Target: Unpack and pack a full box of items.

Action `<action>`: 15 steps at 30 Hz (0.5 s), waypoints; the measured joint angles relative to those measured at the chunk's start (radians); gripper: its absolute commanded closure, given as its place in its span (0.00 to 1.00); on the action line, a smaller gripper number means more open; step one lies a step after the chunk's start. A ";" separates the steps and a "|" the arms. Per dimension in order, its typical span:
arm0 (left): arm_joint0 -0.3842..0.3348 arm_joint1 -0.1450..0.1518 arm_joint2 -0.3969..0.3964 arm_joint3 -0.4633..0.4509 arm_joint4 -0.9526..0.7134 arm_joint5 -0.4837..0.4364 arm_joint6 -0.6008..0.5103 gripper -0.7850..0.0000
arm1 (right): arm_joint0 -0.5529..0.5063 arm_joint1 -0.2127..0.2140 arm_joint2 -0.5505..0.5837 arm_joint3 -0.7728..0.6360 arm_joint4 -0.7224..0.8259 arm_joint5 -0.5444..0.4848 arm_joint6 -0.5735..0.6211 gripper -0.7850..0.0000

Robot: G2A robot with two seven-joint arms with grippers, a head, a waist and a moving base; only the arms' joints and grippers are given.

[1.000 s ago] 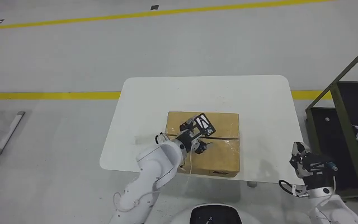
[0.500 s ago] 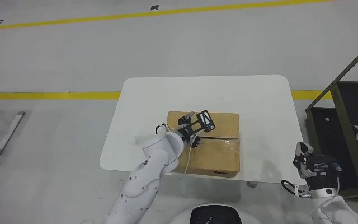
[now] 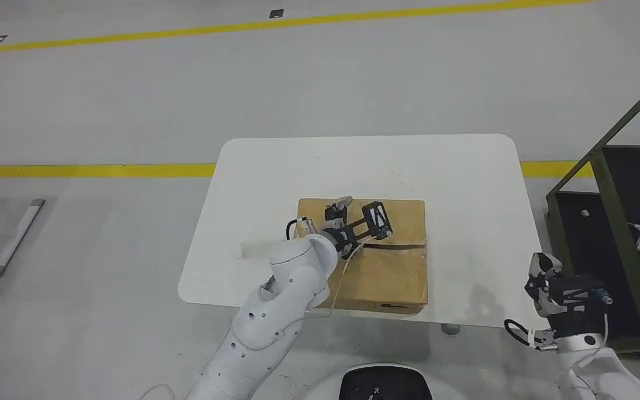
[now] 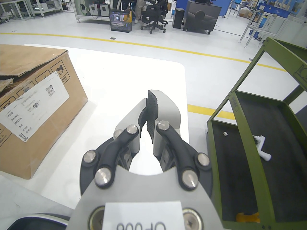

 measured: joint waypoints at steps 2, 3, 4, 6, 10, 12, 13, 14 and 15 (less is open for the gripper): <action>0.005 -0.001 0.002 -0.007 -0.002 -0.004 0.001 0.00 | 0.002 0.000 -0.001 0.000 0.000 -0.001 0.002 1.00; 0.009 -0.001 0.003 -0.012 -0.003 -0.007 0.000 0.00 | 0.002 0.000 -0.001 0.000 -0.001 -0.001 0.002 1.00; 0.014 -0.002 0.006 -0.018 -0.003 -0.012 -0.003 0.00 | 0.003 0.000 -0.001 0.000 0.000 -0.002 0.002 1.00; 0.020 -0.002 0.009 -0.021 -0.005 -0.018 -0.003 0.00 | 0.003 0.000 -0.002 0.001 0.001 -0.002 0.002 1.00; 0.023 -0.005 0.011 -0.021 -0.010 -0.023 0.004 0.00 | 0.006 -0.001 -0.002 0.000 0.000 -0.002 0.001 1.00; 0.020 -0.006 0.012 -0.014 -0.009 -0.018 0.007 0.00 | 0.007 -0.001 -0.003 0.001 -0.001 -0.001 0.002 1.00; 0.015 -0.008 0.011 -0.008 -0.006 -0.011 0.011 0.00 | 0.007 -0.001 -0.003 0.001 -0.001 -0.001 0.002 1.00; 0.011 -0.009 0.010 -0.004 -0.003 -0.002 0.017 0.00 | 0.008 -0.001 -0.004 0.002 0.000 -0.002 0.002 1.00; 0.007 -0.010 0.009 0.000 0.002 0.007 0.025 0.00 | 0.008 -0.001 -0.006 0.002 0.000 -0.002 0.003 1.00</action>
